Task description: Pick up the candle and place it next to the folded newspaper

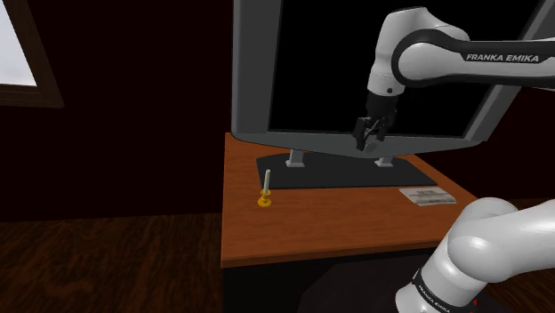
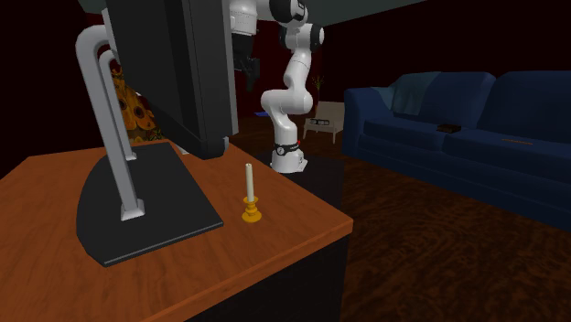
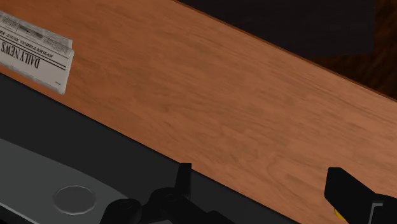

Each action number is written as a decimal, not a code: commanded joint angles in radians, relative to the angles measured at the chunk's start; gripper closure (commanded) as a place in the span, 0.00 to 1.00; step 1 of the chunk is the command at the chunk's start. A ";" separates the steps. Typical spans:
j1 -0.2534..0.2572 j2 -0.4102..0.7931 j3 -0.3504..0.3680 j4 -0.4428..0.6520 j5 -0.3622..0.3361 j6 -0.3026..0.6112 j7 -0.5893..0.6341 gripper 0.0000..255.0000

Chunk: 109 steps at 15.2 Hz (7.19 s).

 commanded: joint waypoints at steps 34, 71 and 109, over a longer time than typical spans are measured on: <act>-0.117 0.822 0.357 -0.031 -0.546 1.215 0.946 0.00; -0.114 0.661 0.394 0.003 -0.186 1.064 0.642 1.00; -0.034 0.114 0.093 -0.147 0.148 0.710 0.136 1.00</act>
